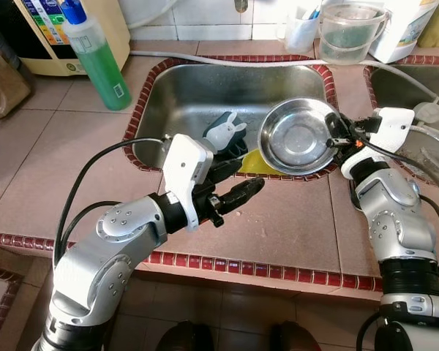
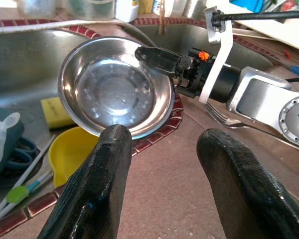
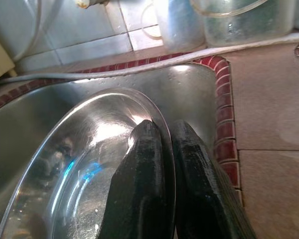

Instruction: Kitchen organization

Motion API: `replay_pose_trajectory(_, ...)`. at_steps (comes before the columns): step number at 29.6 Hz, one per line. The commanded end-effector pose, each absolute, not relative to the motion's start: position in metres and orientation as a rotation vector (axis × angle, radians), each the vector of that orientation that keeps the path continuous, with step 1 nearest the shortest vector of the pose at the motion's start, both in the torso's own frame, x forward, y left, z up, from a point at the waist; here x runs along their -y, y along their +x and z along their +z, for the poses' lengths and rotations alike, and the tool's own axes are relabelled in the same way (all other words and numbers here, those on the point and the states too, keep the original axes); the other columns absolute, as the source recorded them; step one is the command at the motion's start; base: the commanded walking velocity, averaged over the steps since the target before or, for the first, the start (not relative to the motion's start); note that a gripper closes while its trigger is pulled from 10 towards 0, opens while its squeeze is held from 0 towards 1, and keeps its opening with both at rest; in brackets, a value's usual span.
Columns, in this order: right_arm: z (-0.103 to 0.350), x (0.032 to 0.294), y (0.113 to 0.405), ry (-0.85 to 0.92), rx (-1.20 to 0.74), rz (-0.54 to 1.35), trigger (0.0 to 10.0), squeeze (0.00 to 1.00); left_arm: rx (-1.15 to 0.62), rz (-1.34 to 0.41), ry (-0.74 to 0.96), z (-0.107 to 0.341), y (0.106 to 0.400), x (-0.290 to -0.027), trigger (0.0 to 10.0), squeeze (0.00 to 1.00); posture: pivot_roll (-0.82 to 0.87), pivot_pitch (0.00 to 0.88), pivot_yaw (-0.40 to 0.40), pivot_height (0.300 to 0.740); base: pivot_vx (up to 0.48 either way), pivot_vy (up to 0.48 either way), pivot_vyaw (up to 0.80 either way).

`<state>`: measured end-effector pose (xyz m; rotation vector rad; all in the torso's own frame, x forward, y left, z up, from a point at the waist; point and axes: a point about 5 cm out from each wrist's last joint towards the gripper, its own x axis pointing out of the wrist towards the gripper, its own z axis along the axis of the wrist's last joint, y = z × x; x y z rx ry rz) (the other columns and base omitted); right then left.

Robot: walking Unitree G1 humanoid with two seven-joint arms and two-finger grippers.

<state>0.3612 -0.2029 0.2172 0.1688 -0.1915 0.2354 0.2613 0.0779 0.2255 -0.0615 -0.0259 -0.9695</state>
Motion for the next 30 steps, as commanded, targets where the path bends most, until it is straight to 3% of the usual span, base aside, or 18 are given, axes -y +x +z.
replay_pose_trajectory(1, 0.220, 0.199, 0.362, 0.160, 0.183, 0.275, 10.0, 0.00, 0.036, -0.981, -0.061, 0.229, 0.256, -0.078, 10.0, 0.00, -0.09, 0.291, 0.103, 0.703, 0.000, 0.000, 0.00)
replay_pose_trajectory(24, 0.229, 0.194, 0.360, 0.165, 0.157, 0.361, 10.0, 0.02, 0.042, -0.960, -0.067, 0.233, 0.257, -0.078, 10.0, 0.00, -0.10, 0.310, 0.087, 0.703, 0.000, 0.000, 0.00)
replay_pose_trajectory(25, 0.229, 0.194, 0.360, 0.168, 0.156, 0.361, 10.0, 0.75, 0.042, -0.966, -0.064, 0.233, 0.256, -0.078, 10.0, 0.00, -0.10, 0.310, 0.087, 0.703, 0.000, 0.000, 0.00)
replay_pose_trajectory(26, 0.229, 0.194, 0.360, 0.169, 0.156, 0.361, 10.0, 0.93, 0.041, -0.968, -0.063, 0.233, 0.256, -0.078, 10.0, 0.00, -0.10, 0.310, 0.087, 0.703, 0.000, 0.000, 0.00)
replay_pose_trajectory(27, 0.229, 0.194, 0.360, 0.169, 0.156, 0.360, 10.0, 0.93, 0.041, -0.969, -0.063, 0.233, 0.256, -0.078, 10.0, 0.00, -0.10, 0.310, 0.087, 0.703, 0.000, 0.000, 0.00)
replay_pose_trajectory(28, 0.229, 0.194, 0.360, 0.173, 0.154, 0.363, 10.0, 1.00, 0.041, -0.970, -0.064, 0.233, 0.256, -0.077, 10.0, 0.00, -0.09, 0.312, 0.086, 0.703, 0.000, 0.000, 0.00)
replay_pose_trajectory(30, 0.229, 0.194, 0.360, 0.173, 0.151, 0.366, 10.0, 1.00, 0.041, -0.970, -0.065, 0.233, 0.256, -0.077, 10.0, 0.00, -0.09, 0.312, 0.086, 0.703, 0.000, 0.000, 0.00)
